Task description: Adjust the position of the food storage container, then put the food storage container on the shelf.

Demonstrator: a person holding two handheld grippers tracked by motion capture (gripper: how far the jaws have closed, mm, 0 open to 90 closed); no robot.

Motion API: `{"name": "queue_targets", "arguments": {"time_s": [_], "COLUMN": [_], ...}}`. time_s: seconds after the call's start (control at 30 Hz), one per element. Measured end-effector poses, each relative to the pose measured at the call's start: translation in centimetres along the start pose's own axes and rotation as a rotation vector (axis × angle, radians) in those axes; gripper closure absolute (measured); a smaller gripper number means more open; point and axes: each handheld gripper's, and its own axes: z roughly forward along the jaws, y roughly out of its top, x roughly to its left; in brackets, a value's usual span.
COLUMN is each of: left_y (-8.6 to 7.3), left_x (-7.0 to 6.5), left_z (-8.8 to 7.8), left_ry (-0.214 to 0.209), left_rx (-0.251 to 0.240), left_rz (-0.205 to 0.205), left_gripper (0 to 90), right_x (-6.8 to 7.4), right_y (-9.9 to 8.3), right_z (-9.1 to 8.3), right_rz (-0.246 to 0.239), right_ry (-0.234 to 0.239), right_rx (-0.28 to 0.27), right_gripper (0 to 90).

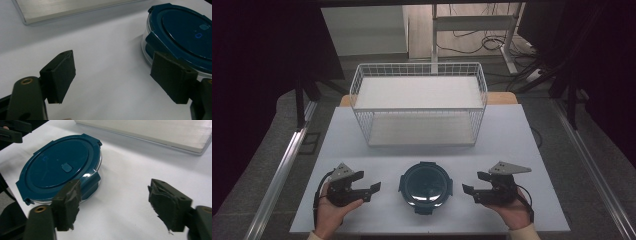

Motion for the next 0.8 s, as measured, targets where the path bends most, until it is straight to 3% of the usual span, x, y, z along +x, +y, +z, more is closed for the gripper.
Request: {"name": "queue_targets", "arguments": {"time_s": [0.13, 0.33, 0.57, 0.8], "left_y": [0.1, 0.5, 0.9, 2.5], "left_x": [0.0, -0.5, -1.1, -1.3], "left_z": [-0.1, -0.3, -0.2, 0.7], "left_ry": [-0.006, -0.07, -0.122, -0.185], "left_rx": [0.003, -0.014, -0.012, 0.007], "left_rz": [-0.008, -0.038, -0.062, -0.113], "left_gripper": [19.1, 18.2, 17.6, 16.4], "right_x": [-0.1, 0.0, 0.8, 1.4], "right_y": [-0.2, -0.1, 0.1, 2.0], "right_z": [0.0, 0.0, 0.5, 1.4], "right_rz": [0.021, 0.074, 0.099, 0.149], "right_ry": [-0.025, 0.012, 0.035, 0.068], "right_rx": [-0.004, -0.011, 0.01, -0.01], "right_gripper": [21.4, 18.4, 17.1, 16.5]}}
